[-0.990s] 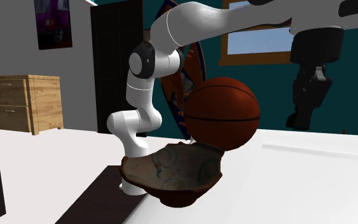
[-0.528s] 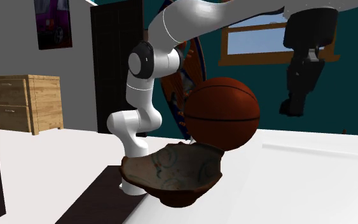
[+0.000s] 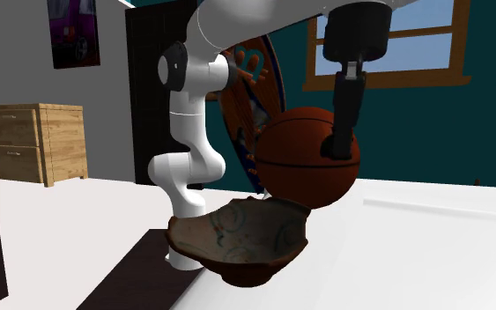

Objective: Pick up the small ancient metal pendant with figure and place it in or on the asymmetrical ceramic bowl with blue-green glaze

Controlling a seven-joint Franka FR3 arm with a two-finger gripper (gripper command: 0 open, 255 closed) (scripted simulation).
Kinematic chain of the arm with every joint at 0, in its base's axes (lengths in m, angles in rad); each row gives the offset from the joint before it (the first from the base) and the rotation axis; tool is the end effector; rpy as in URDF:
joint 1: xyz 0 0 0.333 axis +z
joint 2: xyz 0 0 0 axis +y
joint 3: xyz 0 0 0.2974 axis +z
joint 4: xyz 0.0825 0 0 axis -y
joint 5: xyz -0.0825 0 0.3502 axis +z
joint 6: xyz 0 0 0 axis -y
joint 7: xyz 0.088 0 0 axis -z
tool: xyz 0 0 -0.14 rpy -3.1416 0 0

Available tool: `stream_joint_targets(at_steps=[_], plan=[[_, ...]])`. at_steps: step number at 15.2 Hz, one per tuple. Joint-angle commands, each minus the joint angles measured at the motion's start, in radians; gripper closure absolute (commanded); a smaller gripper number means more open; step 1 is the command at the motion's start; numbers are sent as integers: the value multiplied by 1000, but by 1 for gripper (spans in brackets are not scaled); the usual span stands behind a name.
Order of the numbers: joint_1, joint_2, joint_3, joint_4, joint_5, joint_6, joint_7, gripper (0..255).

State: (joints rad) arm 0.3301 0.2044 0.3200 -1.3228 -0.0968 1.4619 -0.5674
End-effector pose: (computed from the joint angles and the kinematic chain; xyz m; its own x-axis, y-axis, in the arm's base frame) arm 0.4684 0.3150 0.5647 0.3567 0.9320 -0.0642 0.9339 -0.3576 -0.0020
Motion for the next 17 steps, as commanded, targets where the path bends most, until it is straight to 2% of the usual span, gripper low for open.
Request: stream_joint_targets(at_steps=[1, 9, 17], plan=[[-38, -61, -17, -89, 19, 33, -49, 255], [-151, -203, -107, -267, 52, 84, -247, 255], [-152, -222, -109, -398, 55, 196, -245, 255]])
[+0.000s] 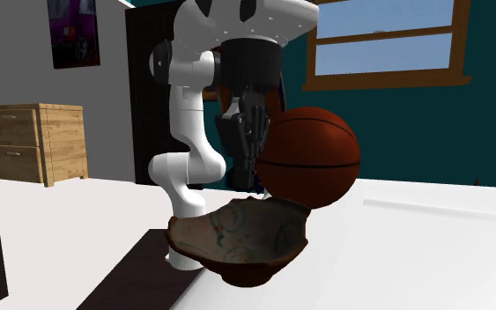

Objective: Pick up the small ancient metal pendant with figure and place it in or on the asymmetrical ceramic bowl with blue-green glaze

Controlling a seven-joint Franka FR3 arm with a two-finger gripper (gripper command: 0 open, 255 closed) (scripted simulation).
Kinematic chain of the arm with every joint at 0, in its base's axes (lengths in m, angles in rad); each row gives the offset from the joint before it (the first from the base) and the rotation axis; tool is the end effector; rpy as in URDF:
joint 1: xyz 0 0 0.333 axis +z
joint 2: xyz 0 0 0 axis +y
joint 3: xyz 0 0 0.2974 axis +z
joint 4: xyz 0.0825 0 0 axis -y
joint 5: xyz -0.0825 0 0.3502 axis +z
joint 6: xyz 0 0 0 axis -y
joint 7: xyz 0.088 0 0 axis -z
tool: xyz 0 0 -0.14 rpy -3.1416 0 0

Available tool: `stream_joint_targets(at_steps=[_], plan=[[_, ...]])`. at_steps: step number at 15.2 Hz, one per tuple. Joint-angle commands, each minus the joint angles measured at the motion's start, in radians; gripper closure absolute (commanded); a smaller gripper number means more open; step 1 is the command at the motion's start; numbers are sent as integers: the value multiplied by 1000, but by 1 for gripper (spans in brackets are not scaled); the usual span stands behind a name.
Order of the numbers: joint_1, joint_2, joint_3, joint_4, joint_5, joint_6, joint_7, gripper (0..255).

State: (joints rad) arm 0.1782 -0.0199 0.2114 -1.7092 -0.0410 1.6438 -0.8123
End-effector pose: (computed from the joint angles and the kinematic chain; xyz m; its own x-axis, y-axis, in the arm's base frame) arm 0.4788 0.1916 0.5285 0.3562 0.9322 -0.0642 0.9341 -0.3571 -0.0025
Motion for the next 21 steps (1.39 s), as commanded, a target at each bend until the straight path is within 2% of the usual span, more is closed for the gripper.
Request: stream_joint_targets(at_steps=[1, 5, 12, 13, 18, 21], plan=[[-1, 1, -1, -26, 0, 28, 0, 255], [-1, -1, -1, -79, 0, 78, 1, 255], [-1, -1, -1, -79, 0, 78, 1, 255], [-1, -1, -1, -79, 0, 78, 1, 0], [-1, -1, -1, -79, 0, 78, 1, 0], [2, 13, 2, 39, -3, -25, 3, 0]])
